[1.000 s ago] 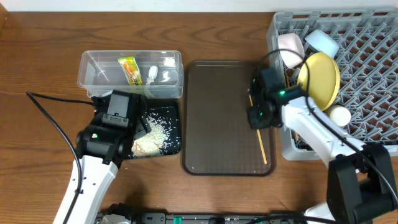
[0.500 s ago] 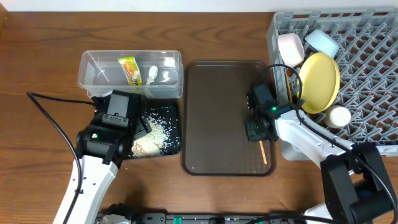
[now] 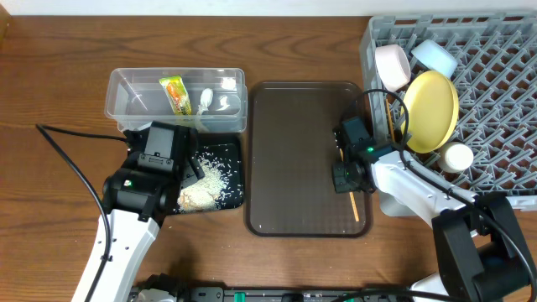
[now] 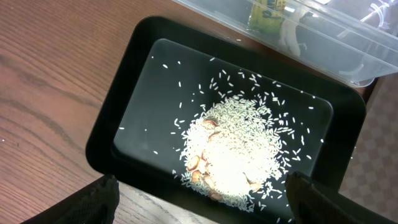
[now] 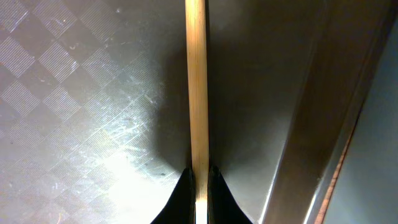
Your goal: Sort waste into correct bins and load items into the dishwasher rack
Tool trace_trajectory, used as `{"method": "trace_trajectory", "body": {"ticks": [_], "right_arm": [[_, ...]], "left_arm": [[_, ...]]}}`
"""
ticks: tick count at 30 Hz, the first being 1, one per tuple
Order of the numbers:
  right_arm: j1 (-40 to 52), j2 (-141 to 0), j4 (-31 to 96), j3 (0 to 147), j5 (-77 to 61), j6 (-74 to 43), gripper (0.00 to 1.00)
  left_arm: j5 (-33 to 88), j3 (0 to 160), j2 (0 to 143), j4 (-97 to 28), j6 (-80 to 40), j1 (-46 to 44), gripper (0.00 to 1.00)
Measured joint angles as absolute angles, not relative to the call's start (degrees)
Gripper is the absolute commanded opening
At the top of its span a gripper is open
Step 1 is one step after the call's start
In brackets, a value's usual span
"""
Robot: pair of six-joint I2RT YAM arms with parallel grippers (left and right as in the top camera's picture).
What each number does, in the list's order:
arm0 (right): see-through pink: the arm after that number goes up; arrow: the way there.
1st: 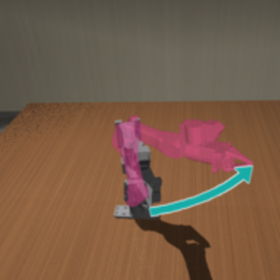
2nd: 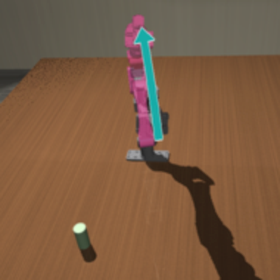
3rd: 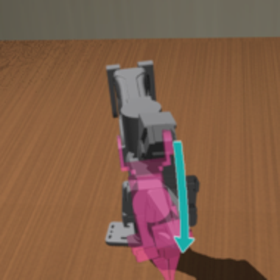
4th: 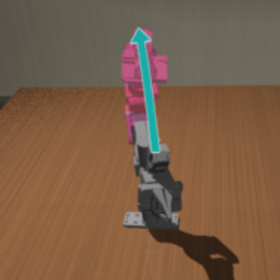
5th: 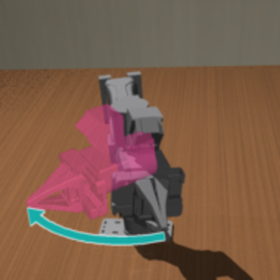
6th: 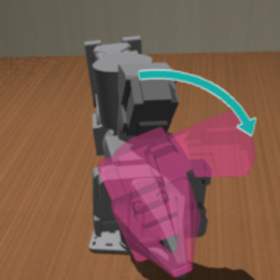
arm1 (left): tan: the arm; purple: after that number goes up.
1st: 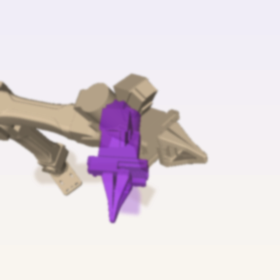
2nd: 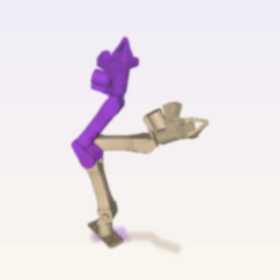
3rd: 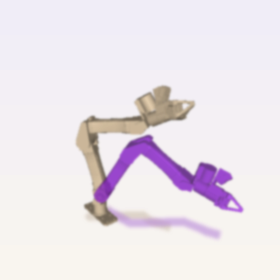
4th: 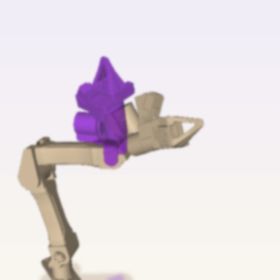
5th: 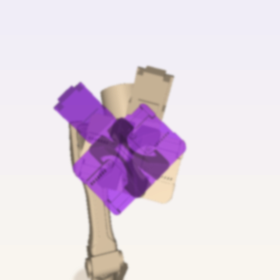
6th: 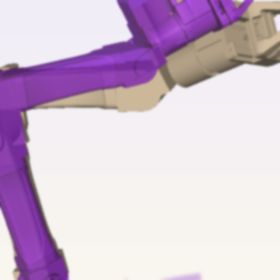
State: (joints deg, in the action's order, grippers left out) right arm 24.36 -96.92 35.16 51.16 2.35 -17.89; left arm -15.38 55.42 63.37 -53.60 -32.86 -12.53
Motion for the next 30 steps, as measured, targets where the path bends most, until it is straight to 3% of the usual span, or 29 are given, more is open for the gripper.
{"method": "trace_trajectory", "body": {"ticks": [10,17,26,28,30], "right_arm": [[22.57,-96.01,47.75,62.17,0.67,-16.32,0.01],[14.35,-92.6,53.6,77.91,1.08,-12.4,0.01],[3.68,-92.6,55.86,77.45,0.45,-6.0,0.01],[3.55,-92.73,55.51,75.85,-0.05,-5.32,0.17],[3.57,-92.97,54.46,74.22,-0.56,-4.36,0.2]], "left_arm": [[-15.38,55.42,63.37,-53.58,-32.86,-12.53,0.88],[-15.38,55.42,63.37,-53.58,-32.86,-12.53,0.88],[-15.35,55.42,63.37,-53.6,-32.86,-12.53,0.88],[-15.38,55.42,63.37,-53.6,-32.84,-12.53,0.88],[-15.38,55.42,63.37,-53.58,-32.84,-12.53,0.92]]}}
